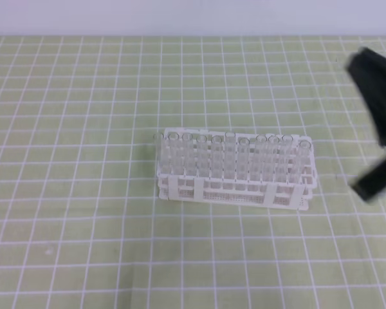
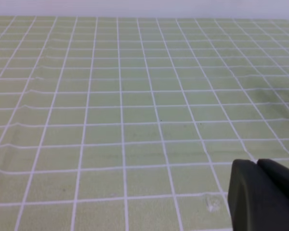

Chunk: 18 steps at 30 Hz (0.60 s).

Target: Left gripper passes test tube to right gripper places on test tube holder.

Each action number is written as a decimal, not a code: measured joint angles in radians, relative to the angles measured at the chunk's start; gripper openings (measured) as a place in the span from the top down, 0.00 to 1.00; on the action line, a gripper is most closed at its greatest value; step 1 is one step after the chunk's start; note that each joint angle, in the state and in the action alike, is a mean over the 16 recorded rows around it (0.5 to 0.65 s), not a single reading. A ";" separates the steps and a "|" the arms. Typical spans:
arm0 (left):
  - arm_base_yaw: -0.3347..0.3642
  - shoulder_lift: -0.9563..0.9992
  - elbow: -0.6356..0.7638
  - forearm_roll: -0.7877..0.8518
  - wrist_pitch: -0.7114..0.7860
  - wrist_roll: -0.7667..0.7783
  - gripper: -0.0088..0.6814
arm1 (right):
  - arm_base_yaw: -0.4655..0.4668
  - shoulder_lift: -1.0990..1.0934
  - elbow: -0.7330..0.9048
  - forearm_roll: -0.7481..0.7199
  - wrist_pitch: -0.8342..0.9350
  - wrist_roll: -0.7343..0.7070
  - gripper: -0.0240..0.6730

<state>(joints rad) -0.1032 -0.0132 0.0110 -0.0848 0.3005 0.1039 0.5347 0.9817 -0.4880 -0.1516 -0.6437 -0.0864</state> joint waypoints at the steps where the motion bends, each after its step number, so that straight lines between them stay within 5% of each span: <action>1: 0.000 0.000 0.000 0.000 0.000 0.000 0.99 | 0.000 -0.051 0.000 -0.012 0.066 -0.008 0.96; 11: 0.001 0.004 -0.004 0.000 -0.001 0.000 0.99 | 0.000 -0.448 0.000 -0.045 0.784 -0.015 0.97; 18: 0.001 0.003 -0.004 0.000 0.001 0.000 0.99 | -0.014 -0.591 0.006 -0.154 1.063 0.095 0.97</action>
<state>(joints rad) -0.1023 -0.0099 0.0066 -0.0846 0.3012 0.1038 0.5202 0.3906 -0.4820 -0.3052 0.4192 0.0085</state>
